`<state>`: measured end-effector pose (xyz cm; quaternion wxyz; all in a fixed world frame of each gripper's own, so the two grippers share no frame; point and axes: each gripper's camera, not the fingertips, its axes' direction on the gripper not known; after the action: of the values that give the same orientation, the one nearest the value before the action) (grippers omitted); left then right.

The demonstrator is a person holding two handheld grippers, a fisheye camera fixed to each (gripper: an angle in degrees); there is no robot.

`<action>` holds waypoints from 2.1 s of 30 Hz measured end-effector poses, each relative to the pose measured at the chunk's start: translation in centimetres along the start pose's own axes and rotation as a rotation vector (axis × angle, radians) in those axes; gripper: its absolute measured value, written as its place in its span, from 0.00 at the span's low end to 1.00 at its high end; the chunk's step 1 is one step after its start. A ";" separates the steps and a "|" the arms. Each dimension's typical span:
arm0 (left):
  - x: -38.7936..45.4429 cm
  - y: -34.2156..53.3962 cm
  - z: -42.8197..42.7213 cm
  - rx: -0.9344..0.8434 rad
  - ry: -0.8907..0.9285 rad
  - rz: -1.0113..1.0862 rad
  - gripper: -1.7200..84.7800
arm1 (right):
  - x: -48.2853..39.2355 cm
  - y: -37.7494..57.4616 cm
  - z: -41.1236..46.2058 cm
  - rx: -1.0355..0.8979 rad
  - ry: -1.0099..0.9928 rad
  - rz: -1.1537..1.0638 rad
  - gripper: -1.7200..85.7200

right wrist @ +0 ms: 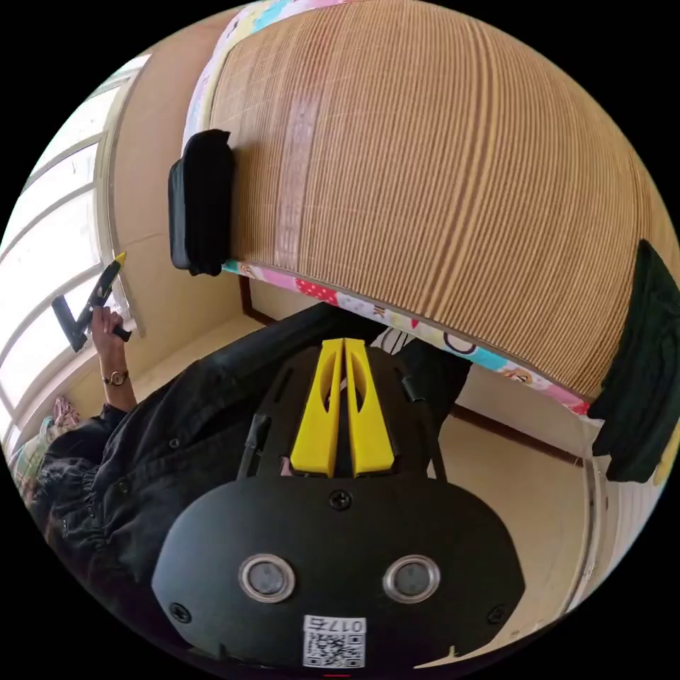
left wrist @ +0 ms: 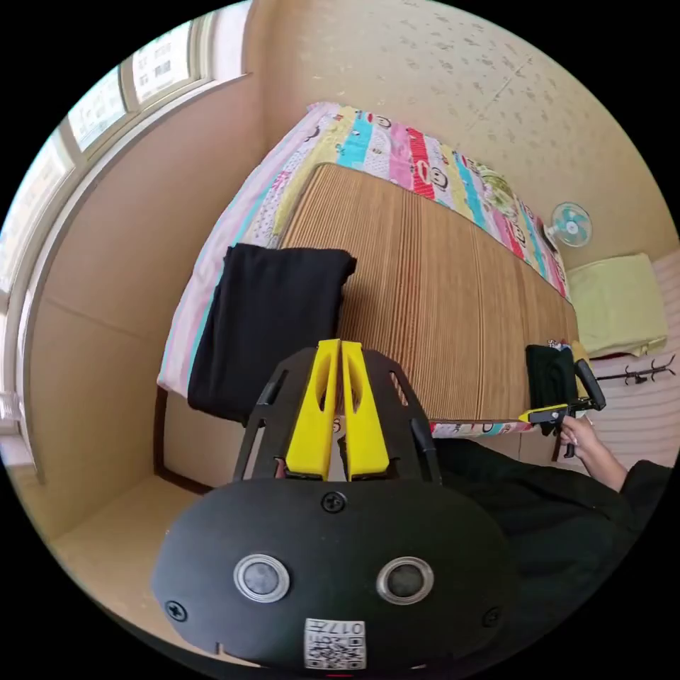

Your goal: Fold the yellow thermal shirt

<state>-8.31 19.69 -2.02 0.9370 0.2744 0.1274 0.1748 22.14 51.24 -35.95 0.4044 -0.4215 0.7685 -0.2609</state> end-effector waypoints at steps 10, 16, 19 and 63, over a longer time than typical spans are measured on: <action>19.2 -0.7 7.8 0.074 0.186 0.385 0.01 | 17.9 18.5 -4.3 0.497 -0.324 0.561 0.06; 29.8 3.9 16.2 0.026 0.430 0.543 0.01 | 26.4 27.8 -7.9 0.717 -0.367 0.702 0.10; 34.5 5.3 19.2 0.021 0.422 0.595 0.01 | 31.3 31.1 -12.0 0.824 -0.342 0.771 0.11; 32.0 6.5 52.4 -0.106 0.534 0.227 0.04 | 28.7 36.1 -21.9 0.850 -0.462 0.020 0.06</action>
<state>36.54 12.84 39.86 0.8579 0.1817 0.3285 0.3509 -21.23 46.29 -62.53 0.7036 -0.2585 0.4878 -0.4474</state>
